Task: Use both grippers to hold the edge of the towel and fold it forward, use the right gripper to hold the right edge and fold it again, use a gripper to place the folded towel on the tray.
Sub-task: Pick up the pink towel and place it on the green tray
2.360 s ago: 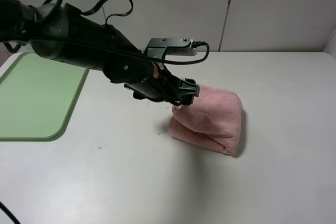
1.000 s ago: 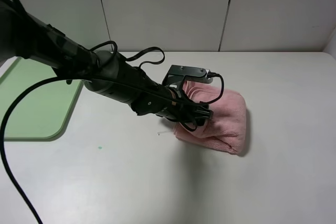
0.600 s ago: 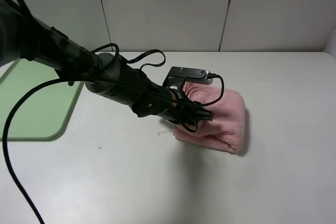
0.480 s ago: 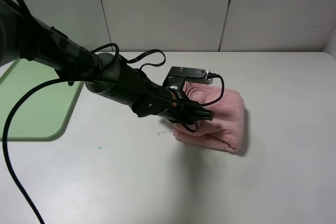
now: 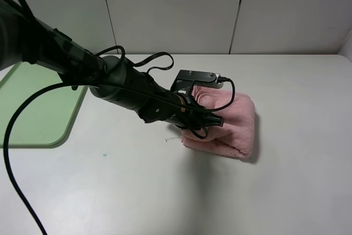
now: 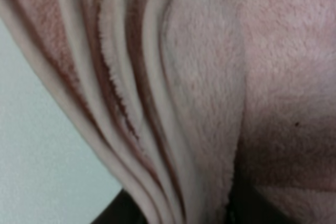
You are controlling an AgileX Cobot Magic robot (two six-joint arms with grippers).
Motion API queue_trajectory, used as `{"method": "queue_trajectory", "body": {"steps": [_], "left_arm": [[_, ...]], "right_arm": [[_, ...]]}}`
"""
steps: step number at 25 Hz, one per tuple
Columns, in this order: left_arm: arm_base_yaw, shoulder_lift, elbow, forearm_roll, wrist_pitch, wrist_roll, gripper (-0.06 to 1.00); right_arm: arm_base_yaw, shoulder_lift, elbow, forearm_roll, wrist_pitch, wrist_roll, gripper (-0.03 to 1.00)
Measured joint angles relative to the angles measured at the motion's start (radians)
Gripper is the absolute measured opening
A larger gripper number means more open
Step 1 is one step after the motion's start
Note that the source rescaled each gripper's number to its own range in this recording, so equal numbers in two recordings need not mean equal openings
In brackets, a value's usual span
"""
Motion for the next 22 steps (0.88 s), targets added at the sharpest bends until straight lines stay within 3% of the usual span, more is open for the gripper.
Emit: {"method": "queue_trajectory", "body": {"steps": [7,14,22], "left_arm": [[0.000,-0.008,-0.004,0.000,0.030,0.000,0.20],[0.006,-0.056,0.006,0.029,0.130,0.015,0.20],[0.078,-0.146,0.074,0.059,0.180,0.044,0.20]], "right_arm": [[0.000,0.000,0.000,0.001,0.000,0.000,1.00],[0.000,0.000,0.000,0.001,0.000,0.000,1.00],[0.000,0.000,0.000,0.002,0.000,0.000,1.00]]}}
